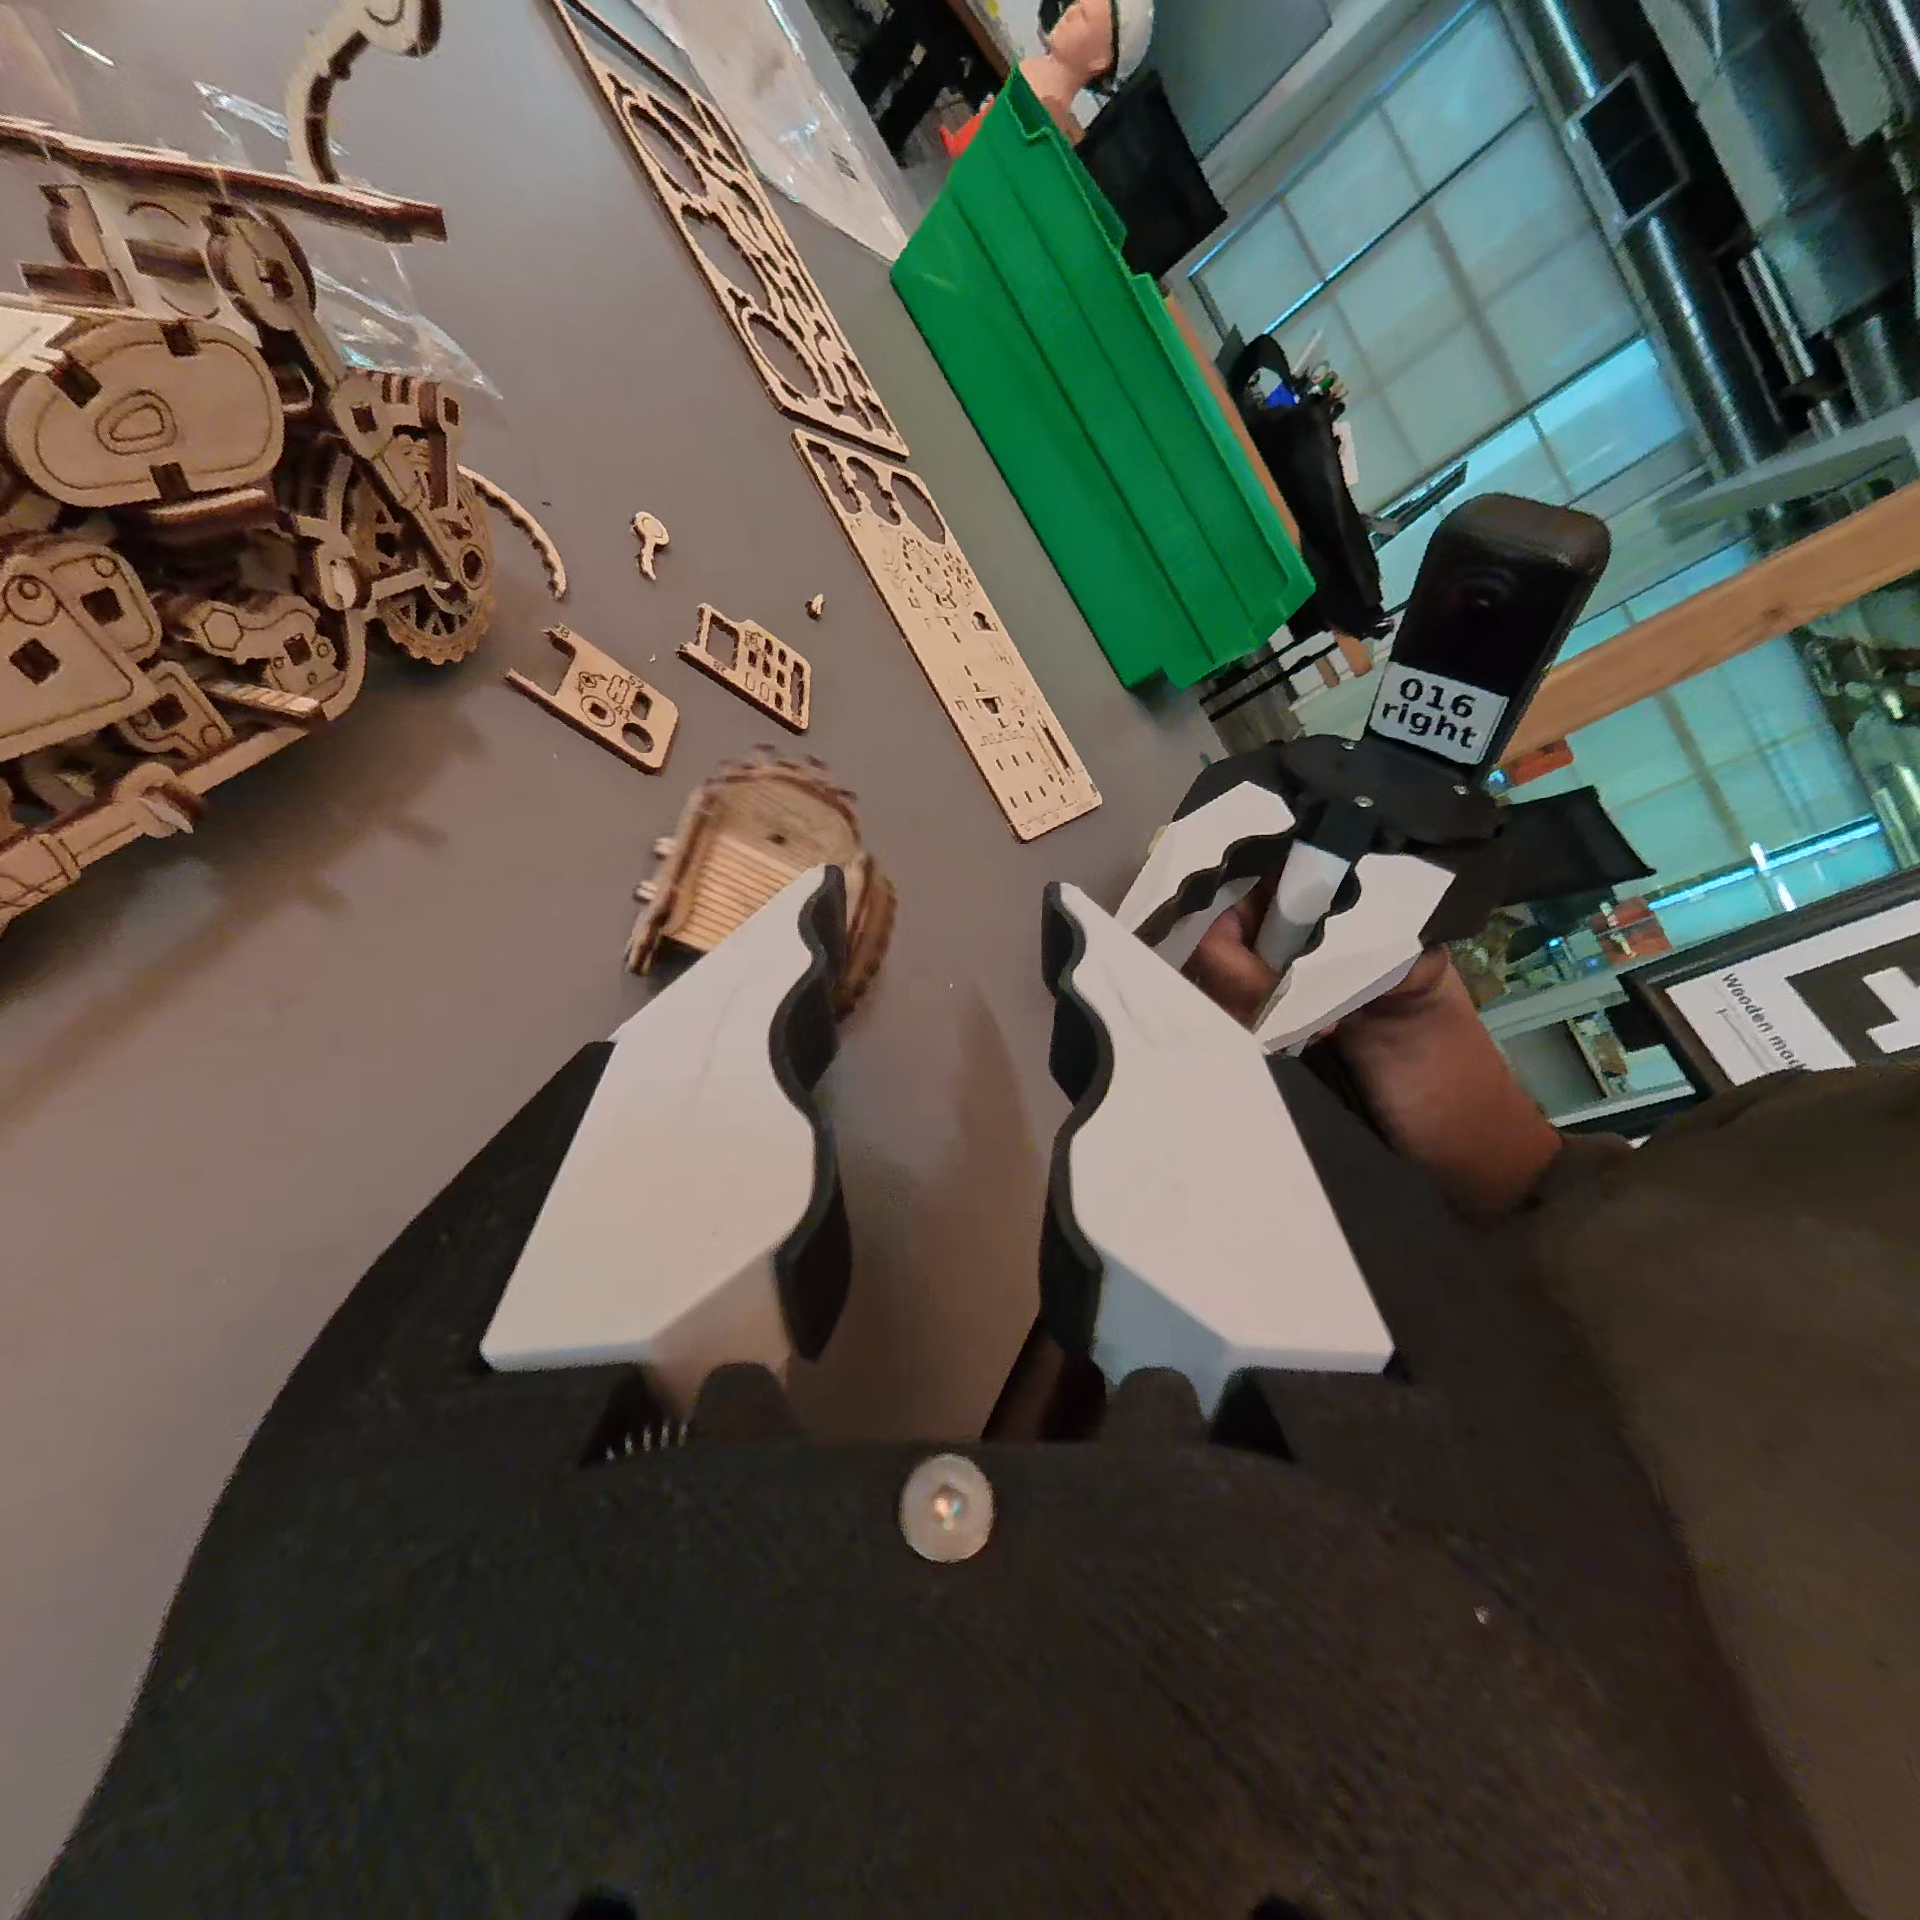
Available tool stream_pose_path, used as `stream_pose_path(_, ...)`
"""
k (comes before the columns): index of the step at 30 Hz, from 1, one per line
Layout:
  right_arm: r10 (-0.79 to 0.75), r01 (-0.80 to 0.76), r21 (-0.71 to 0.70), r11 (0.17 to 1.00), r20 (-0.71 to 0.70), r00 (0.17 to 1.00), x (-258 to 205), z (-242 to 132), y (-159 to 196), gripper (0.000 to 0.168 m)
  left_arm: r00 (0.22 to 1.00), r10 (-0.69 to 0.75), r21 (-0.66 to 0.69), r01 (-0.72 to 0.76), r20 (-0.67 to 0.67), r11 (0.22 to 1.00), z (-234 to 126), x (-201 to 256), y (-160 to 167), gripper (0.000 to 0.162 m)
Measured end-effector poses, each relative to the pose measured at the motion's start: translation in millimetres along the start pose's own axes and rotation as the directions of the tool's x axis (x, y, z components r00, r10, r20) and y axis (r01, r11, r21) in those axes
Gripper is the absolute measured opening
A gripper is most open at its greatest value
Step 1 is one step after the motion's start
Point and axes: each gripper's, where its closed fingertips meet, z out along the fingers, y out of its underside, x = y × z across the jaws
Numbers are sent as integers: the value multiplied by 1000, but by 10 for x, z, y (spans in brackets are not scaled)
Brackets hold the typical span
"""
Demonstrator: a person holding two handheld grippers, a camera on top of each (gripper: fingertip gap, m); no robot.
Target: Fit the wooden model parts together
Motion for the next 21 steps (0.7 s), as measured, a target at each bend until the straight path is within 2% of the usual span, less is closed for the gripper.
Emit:
stream_pose_path(9,-7,7,2,1000,-2,1000,-11,-1,-6,35,990,135,12,-135,38,991,-39,13,-57,35)
stream_pose_path(16,-12,12,-5,1000,-6,1000,-7,8,6,35,893,390,-26,-394,226,919,-83,-110,-140,42)
stream_pose_path(21,-14,14,-9,1000,-5,1000,-8,23,18,34,881,398,-107,-383,255,917,-29,-186,-58,56)
